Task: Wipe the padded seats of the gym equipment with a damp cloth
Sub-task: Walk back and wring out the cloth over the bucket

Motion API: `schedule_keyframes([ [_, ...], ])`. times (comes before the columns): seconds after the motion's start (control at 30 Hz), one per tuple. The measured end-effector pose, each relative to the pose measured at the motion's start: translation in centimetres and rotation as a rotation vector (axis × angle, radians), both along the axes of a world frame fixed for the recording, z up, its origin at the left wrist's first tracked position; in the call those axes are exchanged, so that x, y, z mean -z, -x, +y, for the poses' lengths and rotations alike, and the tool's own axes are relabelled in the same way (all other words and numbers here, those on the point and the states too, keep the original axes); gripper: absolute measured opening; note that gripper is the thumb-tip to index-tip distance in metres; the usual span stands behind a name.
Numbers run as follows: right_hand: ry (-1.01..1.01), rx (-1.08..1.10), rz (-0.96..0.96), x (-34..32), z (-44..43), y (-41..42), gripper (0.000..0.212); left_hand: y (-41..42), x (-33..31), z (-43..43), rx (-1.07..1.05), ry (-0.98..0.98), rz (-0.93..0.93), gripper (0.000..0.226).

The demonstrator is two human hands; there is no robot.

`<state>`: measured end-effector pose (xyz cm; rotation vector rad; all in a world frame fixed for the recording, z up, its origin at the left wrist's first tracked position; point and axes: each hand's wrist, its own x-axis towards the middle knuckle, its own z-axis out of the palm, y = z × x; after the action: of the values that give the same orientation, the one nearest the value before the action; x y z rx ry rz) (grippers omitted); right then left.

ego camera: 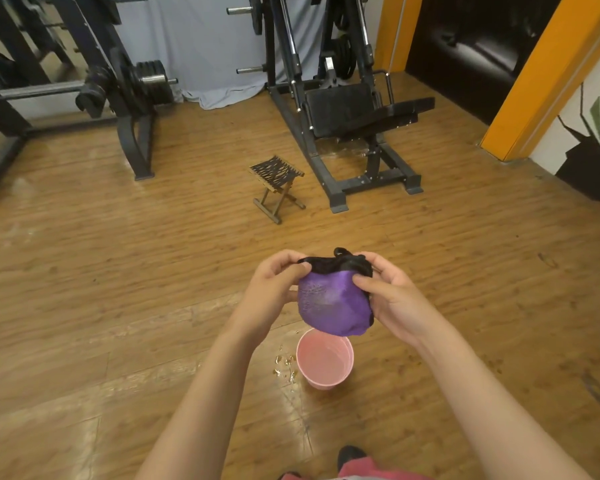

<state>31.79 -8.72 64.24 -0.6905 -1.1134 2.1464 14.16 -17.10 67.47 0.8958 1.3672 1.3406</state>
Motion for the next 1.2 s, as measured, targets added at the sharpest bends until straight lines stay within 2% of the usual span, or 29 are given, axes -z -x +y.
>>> schedule_keyframes([
  [0.1,-0.011,0.018,-0.064,0.3,0.6,-0.5,0.081,-0.3,0.3,-0.2,-0.027,0.007,-0.023,0.021],
  [0.2,-0.019,-0.102,-0.169,0.3,0.5,-0.7,0.056,-0.8,0.4,-0.2,0.0,0.022,0.012,0.021],
  [0.27,-0.022,-0.206,-0.226,0.4,0.4,-0.6,0.057,-0.6,0.5,-0.2,0.013,0.018,0.027,0.02],
  [0.4,0.059,-0.223,-0.083,0.7,0.4,-0.3,0.058,0.2,0.9,-0.1,0.036,0.028,0.065,0.019],
  [0.47,0.06,-0.185,-0.1,1.0,0.4,0.1,0.054,0.5,1.4,0.0,0.022,0.064,0.072,0.019],
  [0.6,0.001,-0.079,-0.35,2.3,0.5,1.0,0.019,1.0,3.5,0.5,-0.063,0.198,0.015,0.024],
  [0.73,-0.144,-0.062,-0.555,3.9,1.0,2.0,0.019,2.0,6.3,1.0,-0.109,0.301,-0.039,0.026],
  [0.8,-0.204,-0.023,-0.61,5.1,1.4,2.9,0.026,2.8,7.7,1.5,-0.075,0.339,-0.132,0.023],
  [0.9,-0.167,0.073,-0.623,7.0,2.4,4.6,0.03,4.4,10.6,2.2,0.066,0.422,-0.453,0.028],
  [0.97,-0.073,0.123,-0.605,8.6,2.7,5.8,0.031,5.1,13.3,2.1,0.113,0.491,-0.581,0.053],
  [1.07,0.125,0.203,-0.596,12.3,3.0,7.1,0.025,4.9,18.5,1.4,0.145,0.553,-0.73,0.084],
  [1.13,0.256,0.242,-0.635,15.2,3.2,7.4,0.02,4.4,21.7,1.2,0.098,0.544,-0.785,0.089],
  [1.2,0.292,0.218,-0.669,18.1,3.6,7.5,0.015,4.2,24.6,1.7,0.011,0.529,-0.788,0.086],
])
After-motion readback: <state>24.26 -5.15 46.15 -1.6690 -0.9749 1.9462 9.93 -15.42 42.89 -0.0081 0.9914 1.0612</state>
